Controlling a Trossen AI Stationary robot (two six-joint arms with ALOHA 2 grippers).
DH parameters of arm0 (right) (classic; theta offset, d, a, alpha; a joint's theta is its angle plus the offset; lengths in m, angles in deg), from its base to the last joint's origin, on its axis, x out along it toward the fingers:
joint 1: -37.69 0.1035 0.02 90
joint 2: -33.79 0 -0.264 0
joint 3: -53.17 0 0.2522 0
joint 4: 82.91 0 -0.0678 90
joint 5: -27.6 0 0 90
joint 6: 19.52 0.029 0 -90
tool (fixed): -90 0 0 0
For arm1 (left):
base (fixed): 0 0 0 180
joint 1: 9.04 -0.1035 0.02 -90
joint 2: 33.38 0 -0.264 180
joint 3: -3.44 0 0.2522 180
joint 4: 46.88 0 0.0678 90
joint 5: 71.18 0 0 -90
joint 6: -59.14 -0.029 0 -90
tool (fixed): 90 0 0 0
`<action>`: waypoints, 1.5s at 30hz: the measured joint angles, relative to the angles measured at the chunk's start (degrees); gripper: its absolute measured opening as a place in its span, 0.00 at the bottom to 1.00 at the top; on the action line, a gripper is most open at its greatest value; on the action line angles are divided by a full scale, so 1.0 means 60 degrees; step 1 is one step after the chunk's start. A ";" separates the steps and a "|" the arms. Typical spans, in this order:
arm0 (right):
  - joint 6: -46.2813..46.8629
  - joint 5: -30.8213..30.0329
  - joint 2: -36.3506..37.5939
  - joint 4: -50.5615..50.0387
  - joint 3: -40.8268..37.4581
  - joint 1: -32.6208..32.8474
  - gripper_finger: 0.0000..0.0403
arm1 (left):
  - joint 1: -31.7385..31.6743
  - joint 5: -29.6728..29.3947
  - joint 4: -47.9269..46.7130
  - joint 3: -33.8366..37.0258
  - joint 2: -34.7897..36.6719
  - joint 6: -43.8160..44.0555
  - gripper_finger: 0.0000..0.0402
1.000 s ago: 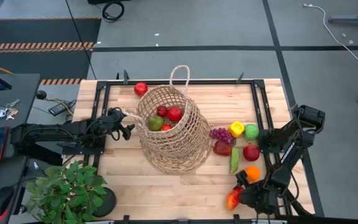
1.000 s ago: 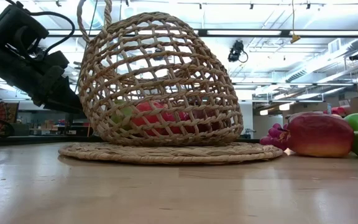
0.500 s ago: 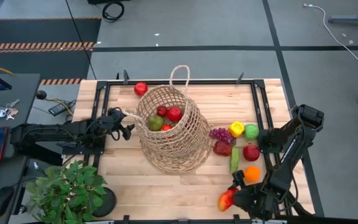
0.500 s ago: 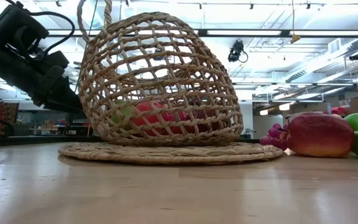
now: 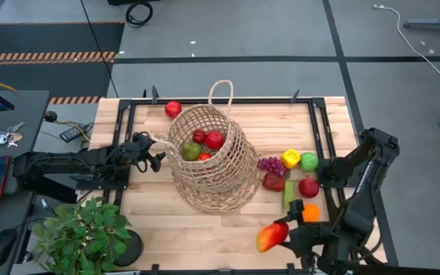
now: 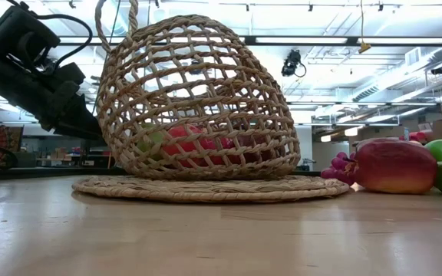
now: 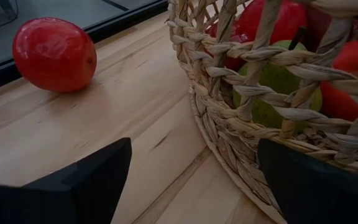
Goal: Build produce basket
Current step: Put the orange mango into the basket
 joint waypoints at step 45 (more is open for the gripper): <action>-0.3350 -0.2891 0.0401 -0.5764 0.2323 -0.3777 0.74 | 0.0003 0.0000 0.0002 0.0000 -0.0002 0.0000 0.89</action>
